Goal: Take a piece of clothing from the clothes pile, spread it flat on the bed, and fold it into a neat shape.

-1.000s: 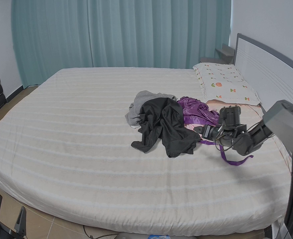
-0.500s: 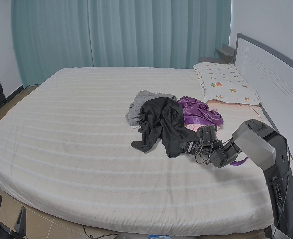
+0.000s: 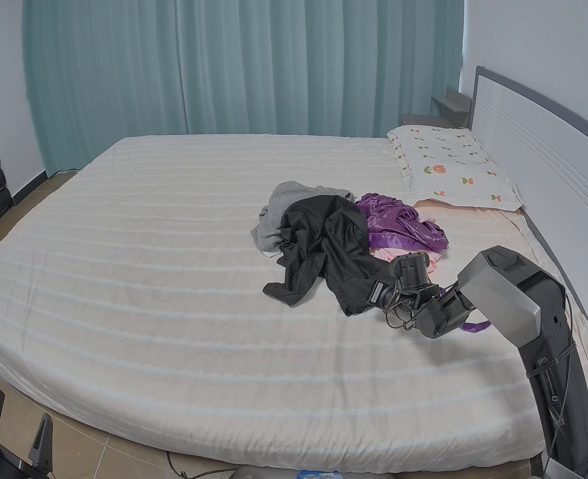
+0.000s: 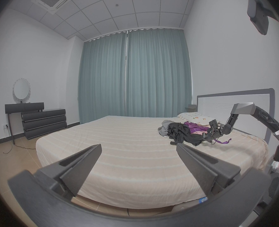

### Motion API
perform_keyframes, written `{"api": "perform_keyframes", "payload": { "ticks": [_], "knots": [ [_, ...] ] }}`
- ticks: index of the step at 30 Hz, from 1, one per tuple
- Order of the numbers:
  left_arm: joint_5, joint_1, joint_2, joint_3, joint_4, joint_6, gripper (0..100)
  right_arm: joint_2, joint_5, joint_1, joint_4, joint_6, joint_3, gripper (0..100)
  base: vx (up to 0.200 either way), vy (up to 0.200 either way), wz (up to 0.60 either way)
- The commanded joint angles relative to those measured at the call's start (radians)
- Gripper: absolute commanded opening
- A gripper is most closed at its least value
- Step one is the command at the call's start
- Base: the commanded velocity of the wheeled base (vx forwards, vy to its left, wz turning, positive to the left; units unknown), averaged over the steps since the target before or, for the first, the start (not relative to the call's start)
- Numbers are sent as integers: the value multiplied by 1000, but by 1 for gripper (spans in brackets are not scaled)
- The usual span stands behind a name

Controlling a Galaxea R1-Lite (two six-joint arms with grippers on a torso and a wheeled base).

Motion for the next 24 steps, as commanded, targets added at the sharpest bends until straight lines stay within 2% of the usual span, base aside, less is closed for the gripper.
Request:
{"api": "perform_keyframes", "payload": {
  "ticks": [1, 2, 3, 6, 8, 9, 10, 11, 15, 16, 18, 19, 20, 24],
  "knots": [
    [0, 0, -18, 17, 0, -1, 100, -55, 2, -1, -22, 32, 29, 0, 0, 0, 0],
    [0, 0, -18, 17, 0, -1, 100, -55, 2, -1, -22, 32, 29, 0, 0, 0, 0],
    [0, 0, -18, 17, 0, -1, 100, -123, 11, 4, -32, 103, 89, 0, 0, 0, 0],
    [0, 0, -18, 17, 0, -1, 100, -267, 60, 27, -35, 195, 235, 0, 0, 0, 0],
    [0, 0, -18, 17, 0, -1, 100, -347, 114, 40, -63, 215, 339, 0, 0, 0, 0],
    [0, 0, -18, 17, 0, -1, 100, -347, 114, 40, -63, 215, 339, 0, 0, 0, 0],
    [0, 0, -18, 17, 0, -1, 100, -460, 175, 53, -167, 233, 503, 0, 0, 0, 0],
    [0, 0, -18, 17, 0, -1, 100, -508, 203, 59, -235, 249, 580, 0, 0, 0, 0],
    [0, 0, -18, 17, 0, -1, 100, -612, 241, 90, -444, 284, 776, 0, 0, 0, 0],
    [0, 0, -18, 17, 0, -1, 100, -640, 257, 97, -549, 287, 859, 0, 0, 0, 0],
    [0, 0, -18, 17, 0, -1, 100, -643, 261, 99, -566, 288, 873, 0, 0, 0, 0],
    [0, 0, -18, 17, 0, -1, 100, -655, 307, 123, -698, 282, 963, 0, 0, 0, 0],
    [0, 0, -18, 17, 0, -1, 100, -663, 310, 129, -732, 279, 982, 0, 0, 0, 0],
    [0, 0, -18, 17, 0, -1, 100, -785, 336, 154, -764, 278, 1017, 0, 0, 0, 0]
  ]
}}
